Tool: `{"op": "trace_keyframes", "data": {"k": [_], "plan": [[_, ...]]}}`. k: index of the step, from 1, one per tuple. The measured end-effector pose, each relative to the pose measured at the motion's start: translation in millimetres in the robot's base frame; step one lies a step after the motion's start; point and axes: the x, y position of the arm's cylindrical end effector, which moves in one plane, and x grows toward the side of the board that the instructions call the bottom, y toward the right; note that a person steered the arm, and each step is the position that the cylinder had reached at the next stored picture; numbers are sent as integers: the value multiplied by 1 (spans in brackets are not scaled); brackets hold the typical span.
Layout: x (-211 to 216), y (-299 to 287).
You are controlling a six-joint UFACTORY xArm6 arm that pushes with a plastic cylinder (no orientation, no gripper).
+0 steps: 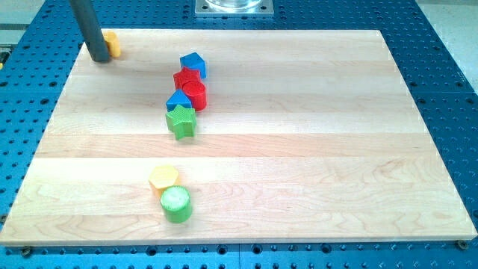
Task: Separate the yellow hexagon from the green circle
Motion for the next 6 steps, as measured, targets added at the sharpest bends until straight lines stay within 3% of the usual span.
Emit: {"op": "trace_keyframes", "data": {"k": [2, 3, 4, 6], "plan": [[30, 56], [2, 130], [-10, 168], [42, 196]]}}
